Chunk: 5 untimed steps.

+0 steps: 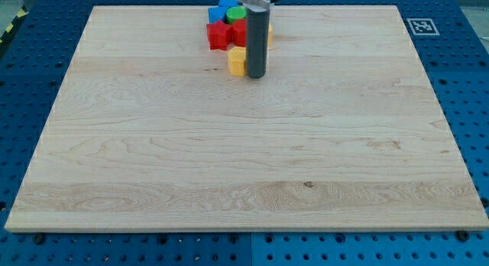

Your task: Push the yellow hexagon closer to the red circle

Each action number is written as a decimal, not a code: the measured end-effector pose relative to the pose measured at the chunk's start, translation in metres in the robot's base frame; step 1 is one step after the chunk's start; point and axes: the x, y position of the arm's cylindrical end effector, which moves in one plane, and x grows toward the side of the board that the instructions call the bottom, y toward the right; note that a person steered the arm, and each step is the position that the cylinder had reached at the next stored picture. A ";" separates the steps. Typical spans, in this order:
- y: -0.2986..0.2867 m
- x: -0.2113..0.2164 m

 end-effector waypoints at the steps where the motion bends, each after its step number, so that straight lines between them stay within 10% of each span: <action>1: 0.000 0.014; 5: -0.024 0.001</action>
